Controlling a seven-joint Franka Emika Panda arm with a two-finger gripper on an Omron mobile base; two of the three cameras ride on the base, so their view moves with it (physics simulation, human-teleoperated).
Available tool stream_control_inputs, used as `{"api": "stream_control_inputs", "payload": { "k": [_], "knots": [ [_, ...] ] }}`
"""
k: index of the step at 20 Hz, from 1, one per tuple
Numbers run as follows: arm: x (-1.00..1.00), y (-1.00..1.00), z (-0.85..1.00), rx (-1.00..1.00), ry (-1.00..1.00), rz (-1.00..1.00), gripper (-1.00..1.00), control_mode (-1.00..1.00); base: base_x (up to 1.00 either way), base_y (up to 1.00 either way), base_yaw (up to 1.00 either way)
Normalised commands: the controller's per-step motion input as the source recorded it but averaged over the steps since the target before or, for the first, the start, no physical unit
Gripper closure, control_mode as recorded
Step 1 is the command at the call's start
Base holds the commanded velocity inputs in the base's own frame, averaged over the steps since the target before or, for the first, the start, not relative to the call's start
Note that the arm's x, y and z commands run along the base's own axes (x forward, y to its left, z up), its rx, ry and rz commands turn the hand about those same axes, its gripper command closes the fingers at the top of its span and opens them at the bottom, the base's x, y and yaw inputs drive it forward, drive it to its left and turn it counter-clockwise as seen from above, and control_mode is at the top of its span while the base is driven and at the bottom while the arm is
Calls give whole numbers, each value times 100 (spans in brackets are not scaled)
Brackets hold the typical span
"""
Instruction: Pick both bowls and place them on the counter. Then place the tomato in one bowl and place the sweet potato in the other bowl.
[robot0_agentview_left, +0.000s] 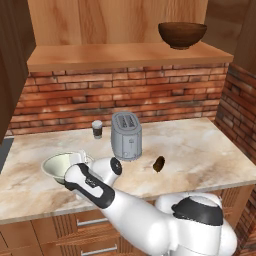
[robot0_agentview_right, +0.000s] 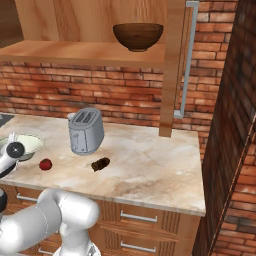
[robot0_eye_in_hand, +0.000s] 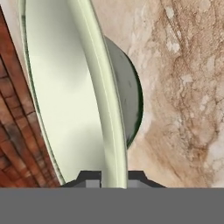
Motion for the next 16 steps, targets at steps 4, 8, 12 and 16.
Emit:
{"api": "stream_control_inputs", "payload": {
  "k": [4,8,12,16],
  "knots": [
    [-2,-1,1,0,0,0,-100,-100,0,0,0],
    [-15,-1,16,0,-5,0,-100,-100,0,0,0],
    [-18,-3,27,0,-6,0,-100,-100,0,0,0],
    [-27,-13,38,-1,0,-1,-100,-100,0,0,0]
  ]
}}
